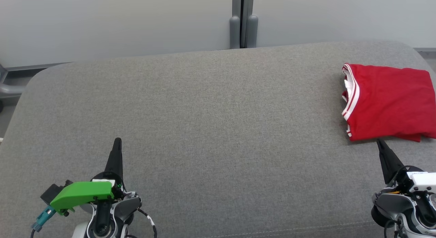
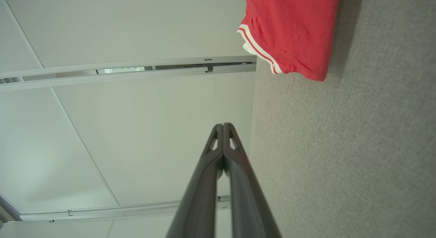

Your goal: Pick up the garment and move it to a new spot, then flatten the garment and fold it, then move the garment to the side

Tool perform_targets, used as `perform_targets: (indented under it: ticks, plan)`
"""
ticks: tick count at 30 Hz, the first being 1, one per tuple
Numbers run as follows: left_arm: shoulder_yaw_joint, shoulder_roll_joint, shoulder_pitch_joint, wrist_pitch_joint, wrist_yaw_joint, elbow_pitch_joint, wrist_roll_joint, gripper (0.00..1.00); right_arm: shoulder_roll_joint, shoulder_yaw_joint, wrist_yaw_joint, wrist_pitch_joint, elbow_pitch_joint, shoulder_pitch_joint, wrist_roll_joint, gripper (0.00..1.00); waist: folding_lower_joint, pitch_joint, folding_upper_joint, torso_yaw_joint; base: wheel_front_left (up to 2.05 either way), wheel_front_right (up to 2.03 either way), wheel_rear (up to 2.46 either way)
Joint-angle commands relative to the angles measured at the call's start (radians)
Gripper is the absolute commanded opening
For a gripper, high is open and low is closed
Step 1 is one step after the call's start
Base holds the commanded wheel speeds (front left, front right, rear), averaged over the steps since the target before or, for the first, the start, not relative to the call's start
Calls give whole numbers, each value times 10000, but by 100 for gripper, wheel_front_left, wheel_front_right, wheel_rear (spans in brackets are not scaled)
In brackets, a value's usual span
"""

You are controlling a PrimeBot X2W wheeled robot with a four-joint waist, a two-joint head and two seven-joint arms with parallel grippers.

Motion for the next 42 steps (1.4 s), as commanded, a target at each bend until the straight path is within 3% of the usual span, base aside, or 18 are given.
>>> perform_targets:
  ticks: [1, 42]
  plan:
    - [21, -4, -92, 16, -26, 22, -48, 0, -44, -14, 4, 21, 25, -84, 29, 0, 0, -1, -1, 0, 0, 0, 0]
    - [8, -2, -89, 5, -26, 16, -61, 0, -45, -11, 4, 19, 25, -83, 31, 0, 0, 0, -1, 0, 0, 0, 0]
